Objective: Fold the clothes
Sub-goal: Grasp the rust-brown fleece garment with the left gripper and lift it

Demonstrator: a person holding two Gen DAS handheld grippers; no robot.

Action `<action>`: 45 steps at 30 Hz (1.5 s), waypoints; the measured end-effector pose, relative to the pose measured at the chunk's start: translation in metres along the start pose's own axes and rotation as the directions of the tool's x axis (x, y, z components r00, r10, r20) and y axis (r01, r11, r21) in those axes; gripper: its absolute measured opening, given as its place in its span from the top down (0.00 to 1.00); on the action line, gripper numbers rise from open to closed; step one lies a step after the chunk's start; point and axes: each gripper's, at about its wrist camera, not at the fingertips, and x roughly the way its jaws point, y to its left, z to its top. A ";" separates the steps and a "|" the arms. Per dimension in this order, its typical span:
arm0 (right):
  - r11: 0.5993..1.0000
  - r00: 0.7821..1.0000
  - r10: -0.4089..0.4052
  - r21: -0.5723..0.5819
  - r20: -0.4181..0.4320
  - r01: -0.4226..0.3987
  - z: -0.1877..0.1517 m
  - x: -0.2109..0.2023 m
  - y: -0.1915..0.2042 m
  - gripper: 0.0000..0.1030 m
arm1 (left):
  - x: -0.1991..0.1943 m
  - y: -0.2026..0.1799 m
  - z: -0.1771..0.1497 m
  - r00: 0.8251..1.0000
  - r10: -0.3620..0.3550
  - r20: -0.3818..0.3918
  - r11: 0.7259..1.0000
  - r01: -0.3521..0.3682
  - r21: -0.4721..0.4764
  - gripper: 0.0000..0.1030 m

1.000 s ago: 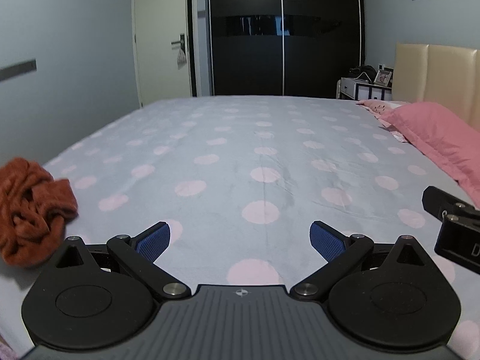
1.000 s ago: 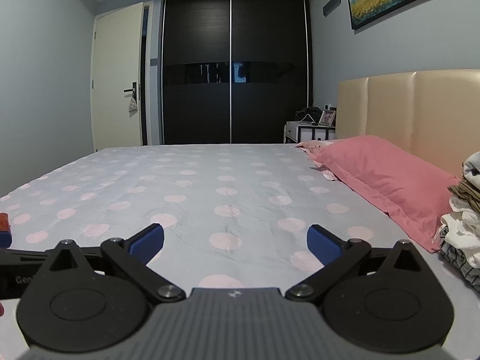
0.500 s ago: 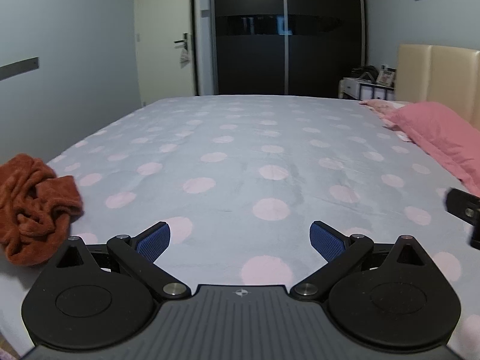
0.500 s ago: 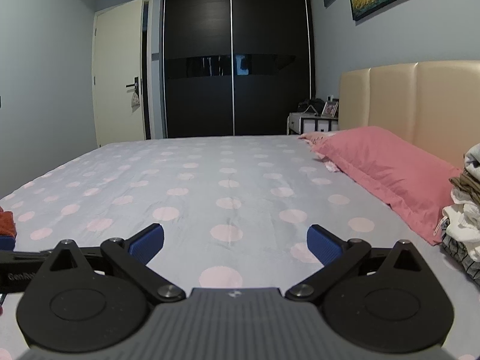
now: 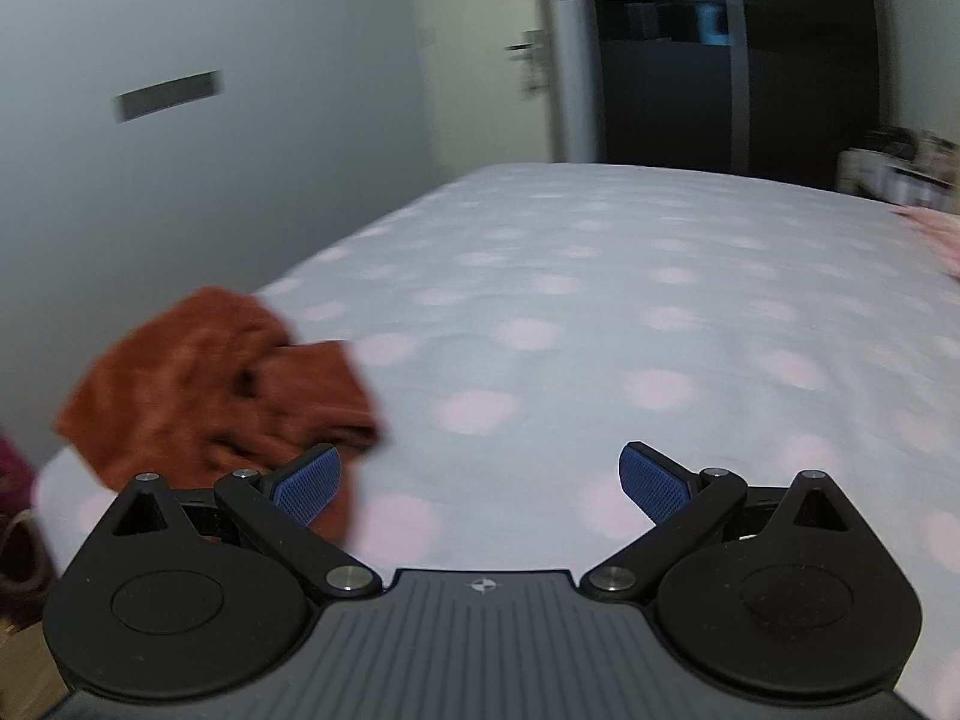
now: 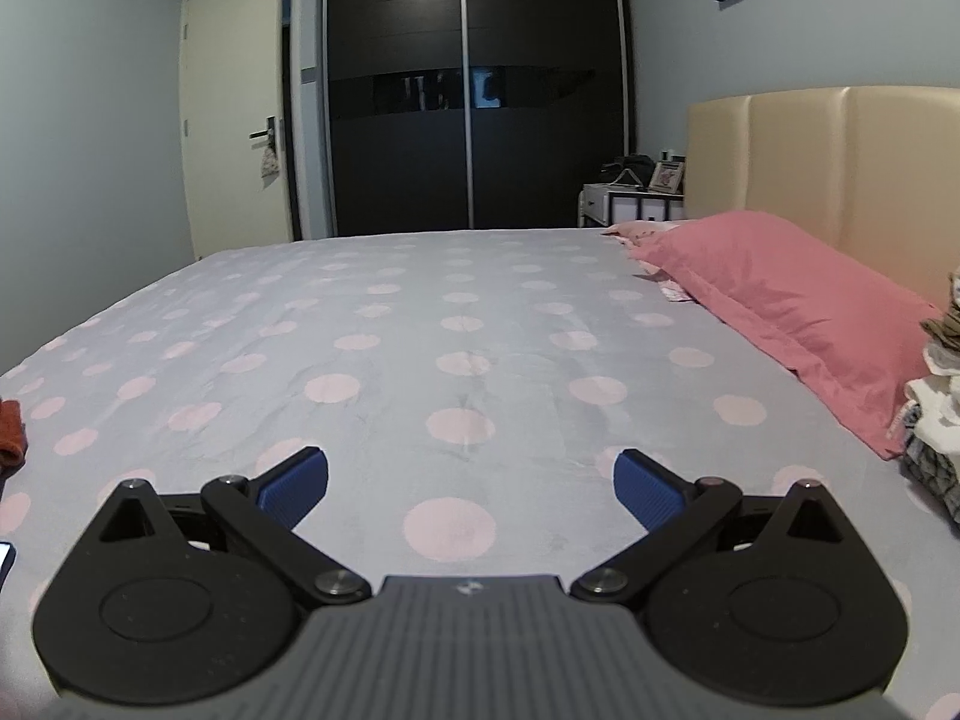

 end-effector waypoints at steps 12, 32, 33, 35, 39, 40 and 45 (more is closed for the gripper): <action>0.998 0.999 0.021 -0.055 -0.033 -0.023 -0.006 0.016 0.018 0.00 | 0.092 0.168 0.014 0.899 0.376 -0.226 0.828 -0.435 -0.354 0.01; 0.987 0.996 0.055 -0.147 -0.064 -0.064 -0.013 0.028 0.045 0.00 | 0.088 0.196 -0.023 0.986 0.090 -0.143 0.855 -0.151 -0.497 0.86; 0.986 0.996 0.058 -0.153 -0.061 -0.067 -0.013 0.027 0.047 0.00 | 0.081 0.189 -0.019 0.991 0.079 -0.112 0.870 -0.123 -0.478 0.88; 0.984 0.997 0.062 -0.164 -0.052 -0.070 -0.013 0.025 0.050 0.00 | 0.063 0.168 -0.009 0.998 0.055 -0.041 0.903 -0.068 -0.424 0.89; 0.982 0.997 0.072 -0.173 -0.041 -0.078 -0.012 0.020 0.052 0.00 | 0.023 0.121 0.009 0.996 -0.026 0.081 0.944 0.051 -0.326 0.90; 0.981 0.997 0.073 -0.175 -0.038 -0.079 -0.011 0.019 0.052 0.00 | 0.015 0.111 0.012 0.993 -0.055 0.100 0.943 0.084 -0.321 0.90; 0.980 0.997 0.075 -0.181 -0.026 -0.079 -0.010 0.012 0.051 0.00 | -0.033 0.033 0.022 0.967 -0.186 0.176 0.956 0.220 -0.196 0.91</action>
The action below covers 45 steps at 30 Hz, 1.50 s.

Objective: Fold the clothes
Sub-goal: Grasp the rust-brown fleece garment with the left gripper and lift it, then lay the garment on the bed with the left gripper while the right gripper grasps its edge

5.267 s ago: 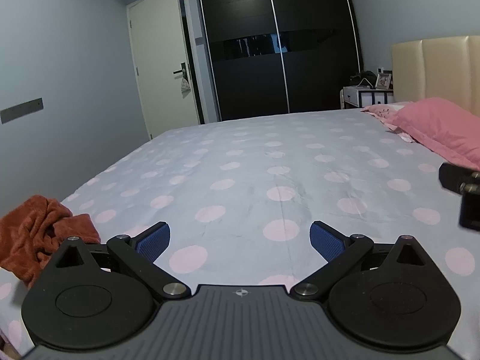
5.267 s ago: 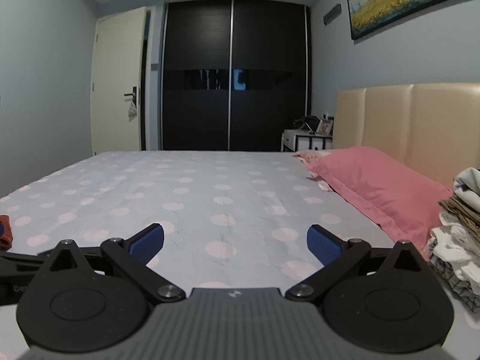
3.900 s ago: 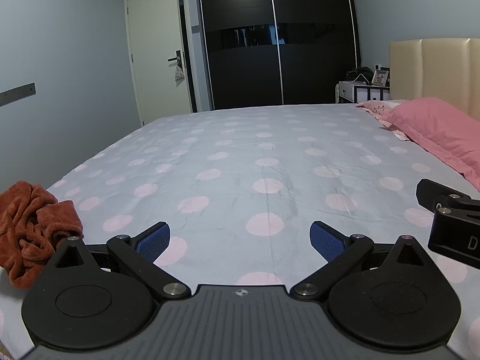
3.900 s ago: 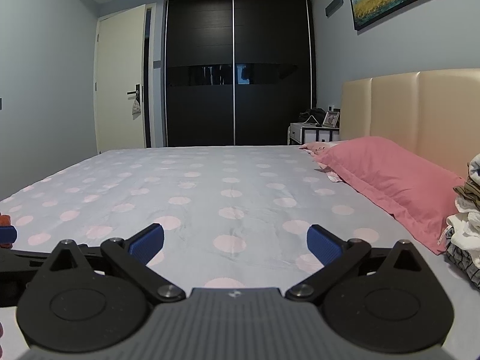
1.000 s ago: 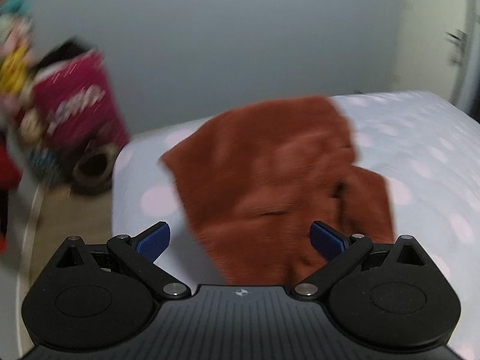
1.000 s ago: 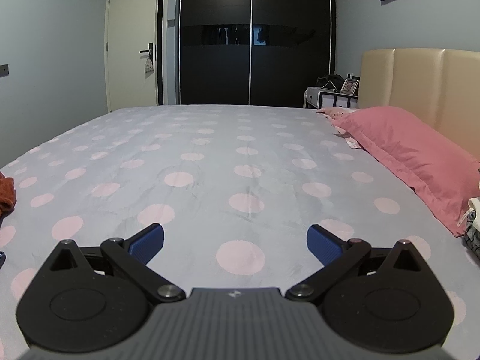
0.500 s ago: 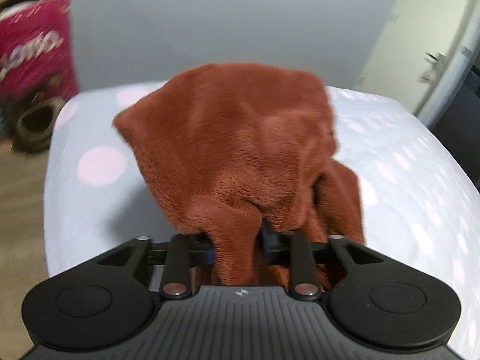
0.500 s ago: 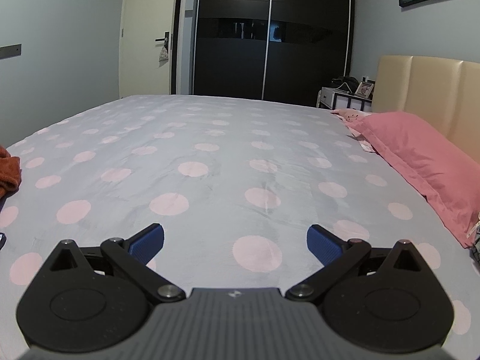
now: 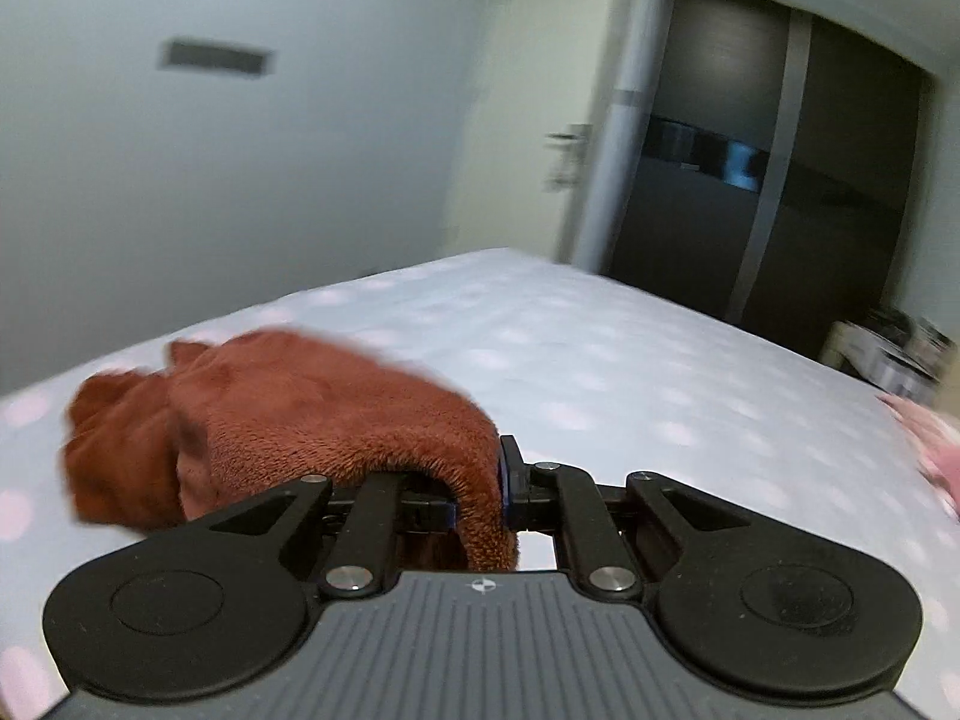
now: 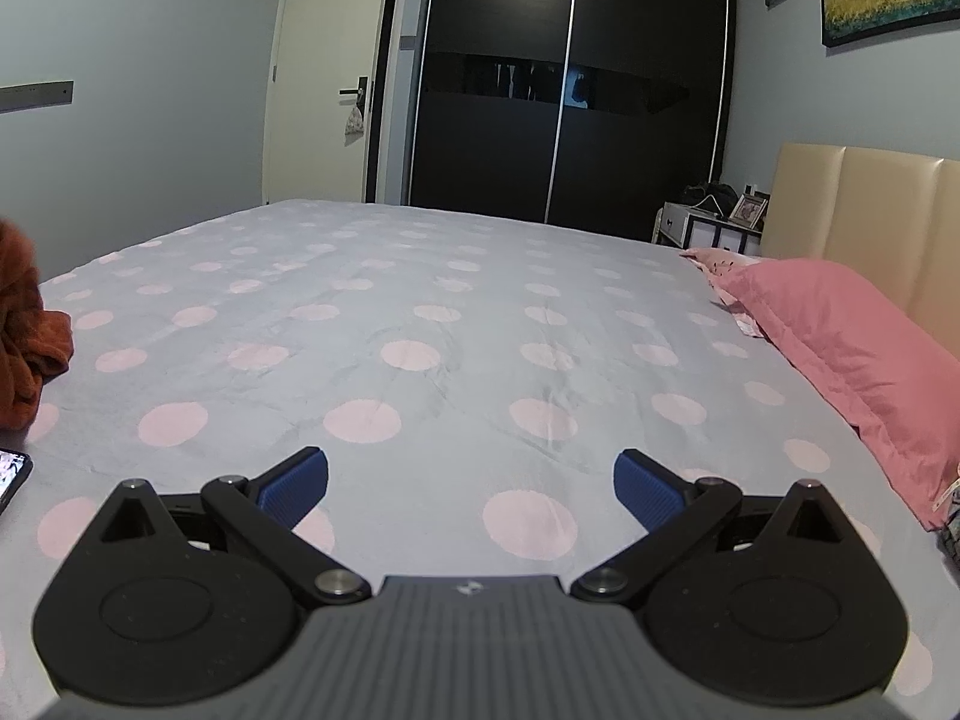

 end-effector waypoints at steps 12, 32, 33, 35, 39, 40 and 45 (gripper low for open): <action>0.994 0.994 -0.105 0.039 0.020 0.104 0.005 -0.006 -0.025 0.00 | -0.066 -0.207 -0.075 0.872 -0.461 -0.163 0.833 0.489 0.260 0.95; 0.978 0.982 -0.183 0.096 -0.047 0.187 -0.004 0.002 -0.064 0.00 | -0.031 -0.221 -0.103 0.733 -0.499 -0.462 0.727 0.644 0.236 0.46; 0.979 0.984 -0.176 0.097 -0.040 0.179 -0.003 0.001 -0.064 0.00 | -0.031 -0.220 -0.102 0.732 -0.499 -0.464 0.727 0.645 0.236 0.46; 0.982 0.987 -0.155 0.101 -0.032 0.157 -0.003 0.000 -0.063 0.00 | -0.028 -0.216 -0.101 0.732 -0.499 -0.465 0.729 0.644 0.231 0.45; 0.990 0.995 -0.098 0.101 -0.027 0.100 -0.005 0.000 -0.058 0.00 | -0.024 -0.202 -0.095 0.743 -0.489 -0.457 0.742 0.630 0.230 0.41; 0.992 0.997 -0.079 0.099 -0.027 0.081 -0.006 0.000 -0.056 0.00 | -0.024 -0.198 -0.093 0.748 -0.485 -0.453 0.746 0.624 0.231 0.39; 0.997 0.999 0.014 0.075 -0.032 -0.011 -0.008 0.005 -0.040 0.00 | -0.020 -0.179 -0.081 0.779 -0.455 -0.432 0.780 0.583 0.229 0.37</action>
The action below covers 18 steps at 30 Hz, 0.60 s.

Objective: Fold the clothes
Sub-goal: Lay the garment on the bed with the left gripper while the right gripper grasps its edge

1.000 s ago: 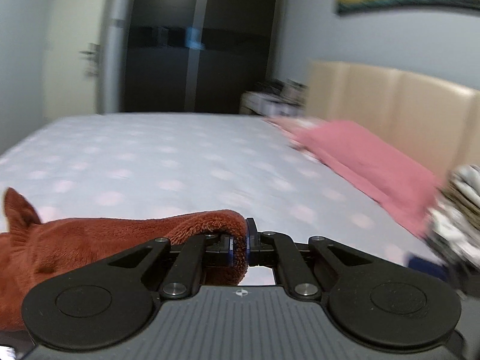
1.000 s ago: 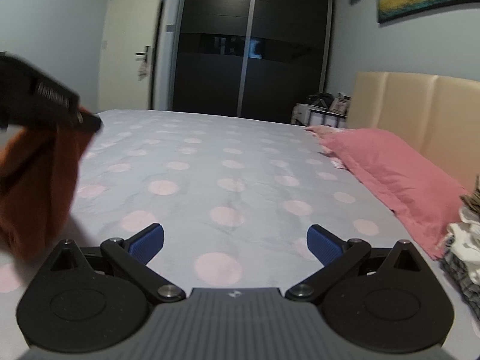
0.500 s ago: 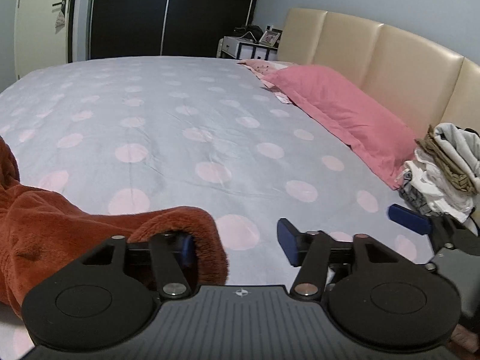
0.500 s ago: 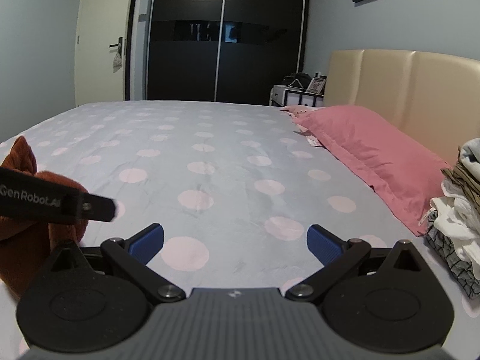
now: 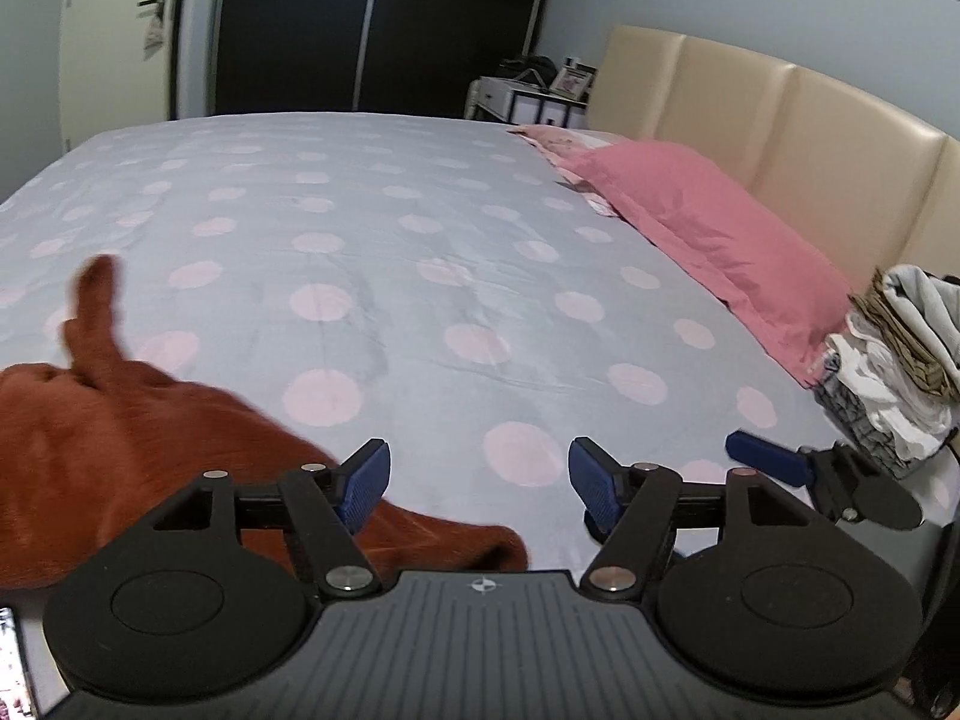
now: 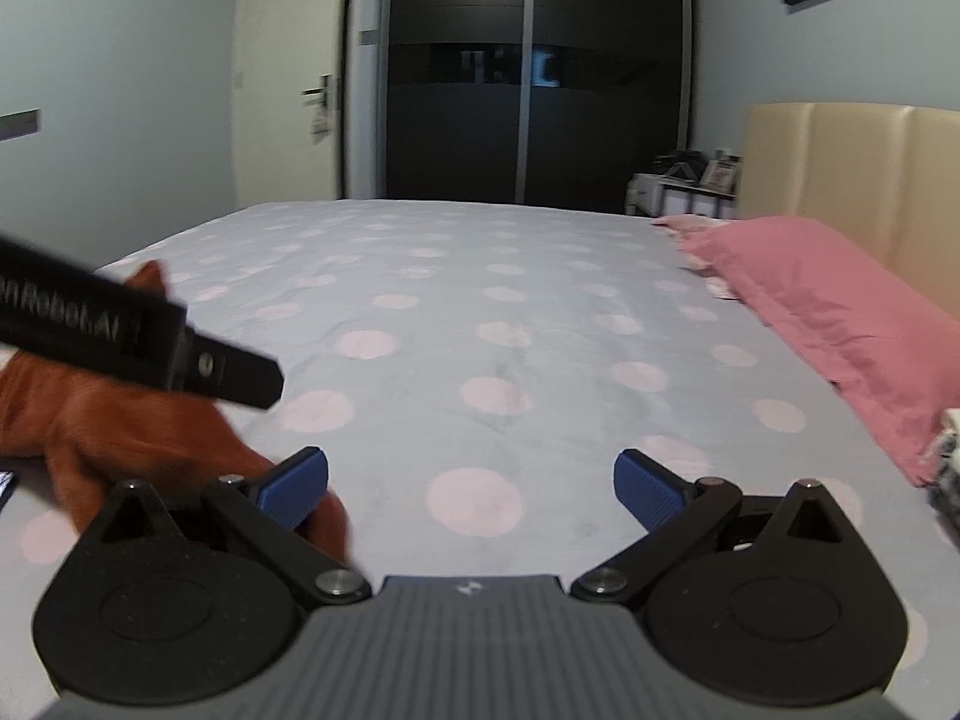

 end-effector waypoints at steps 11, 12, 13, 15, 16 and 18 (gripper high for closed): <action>0.976 0.982 0.162 -0.133 -0.094 -0.173 -0.009 0.037 0.056 0.00 | 0.017 0.044 -0.011 0.988 0.132 -0.079 0.989 -0.137 -0.051 0.34; 0.971 0.978 0.174 -0.146 -0.113 -0.190 -0.012 0.042 0.062 0.00 | 0.018 0.048 -0.013 0.987 0.133 -0.089 0.988 -0.139 -0.061 0.34; 0.966 0.974 0.185 -0.159 -0.133 -0.205 -0.016 0.047 0.069 0.00 | 0.020 0.053 -0.014 0.986 0.135 -0.096 0.987 -0.142 -0.071 0.34; 0.957 0.966 0.194 -0.183 -0.171 -0.224 -0.023 0.058 0.081 0.00 | 0.020 0.058 -0.016 0.985 0.140 -0.102 0.985 -0.148 -0.082 0.34; 0.954 0.963 0.191 -0.194 -0.189 -0.228 -0.027 0.063 0.087 0.00 | 0.020 0.060 -0.016 0.985 0.140 -0.104 0.985 -0.150 -0.088 0.34; 0.949 0.958 0.182 -0.216 -0.222 -0.231 -0.034 0.073 0.099 0.00 | 0.020 0.065 -0.016 0.984 0.139 -0.107 0.984 -0.150 -0.098 0.34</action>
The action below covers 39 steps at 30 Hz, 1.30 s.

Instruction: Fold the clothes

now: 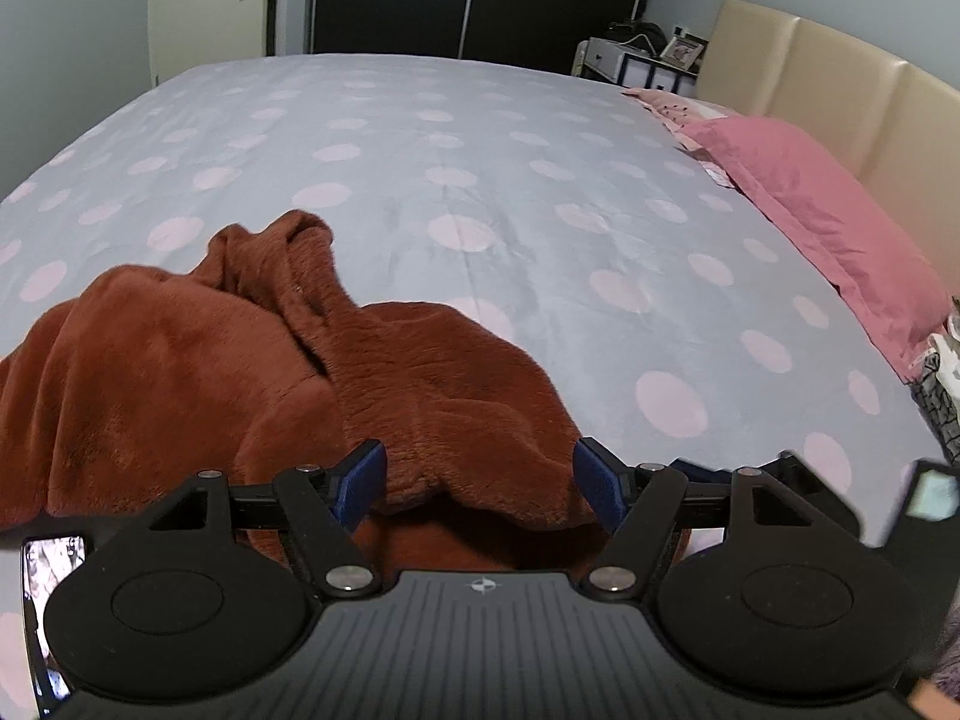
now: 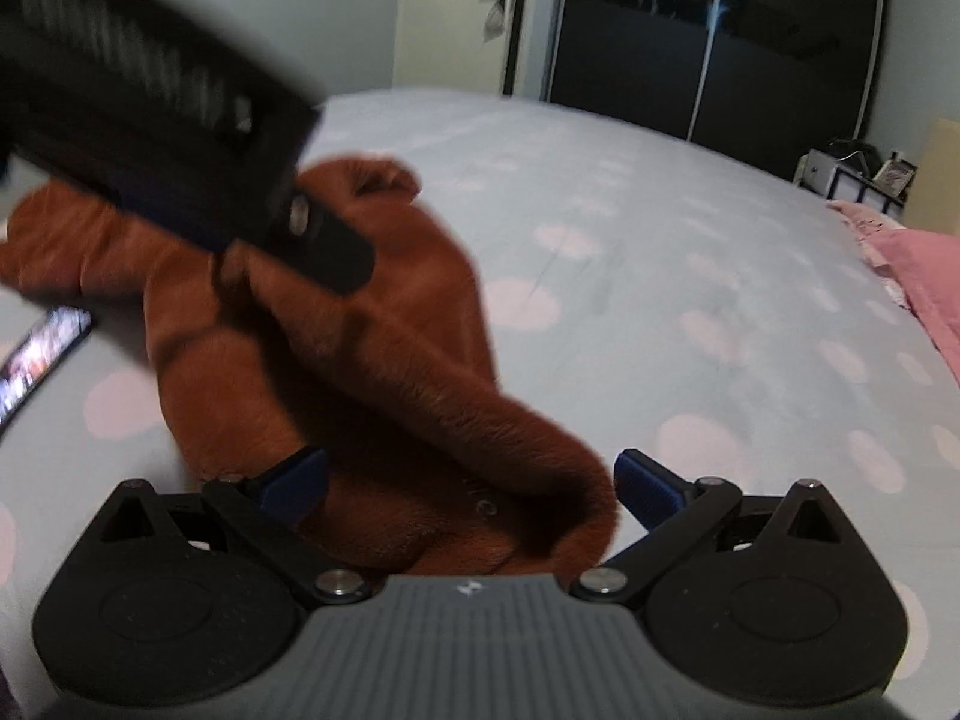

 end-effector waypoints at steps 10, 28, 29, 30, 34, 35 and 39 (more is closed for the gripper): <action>0.998 0.996 0.045 0.055 -0.080 -0.041 0.007 0.015 -0.004 0.74 | 0.000 0.017 -0.002 0.999 0.025 -0.024 0.999 -0.026 -0.045 0.34; 0.935 0.921 -0.356 0.063 0.159 0.350 0.070 -0.098 -0.108 0.82 | -0.024 0.001 0.005 0.999 0.007 0.054 1.000 -0.006 -0.021 0.31; 0.922 0.909 -0.388 0.070 0.154 0.381 0.070 -0.105 -0.123 0.82 | -0.024 0.000 0.005 0.999 0.004 0.052 1.000 -0.003 -0.017 0.31; 0.905 0.894 -0.425 0.080 0.146 0.417 0.069 -0.113 -0.137 0.82 | -0.023 -0.001 0.004 0.999 0.001 0.048 1.000 -0.001 -0.013 0.31; 0.833 0.834 -0.547 0.144 0.071 0.534 0.053 -0.145 -0.205 0.82 | -0.018 -0.007 0.002 0.999 -0.008 0.034 1.000 0.008 0.011 0.31; 0.818 0.824 -0.565 0.161 0.042 0.552 0.049 -0.151 -0.220 0.82 | -0.017 -0.007 0.002 1.000 -0.009 0.029 1.000 0.008 0.016 0.31; 0.775 0.799 -0.595 0.200 -0.084 0.599 0.022 -0.157 -0.259 0.81 | -0.009 -0.010 0.001 1.000 0.004 0.010 1.000 -0.004 0.022 0.31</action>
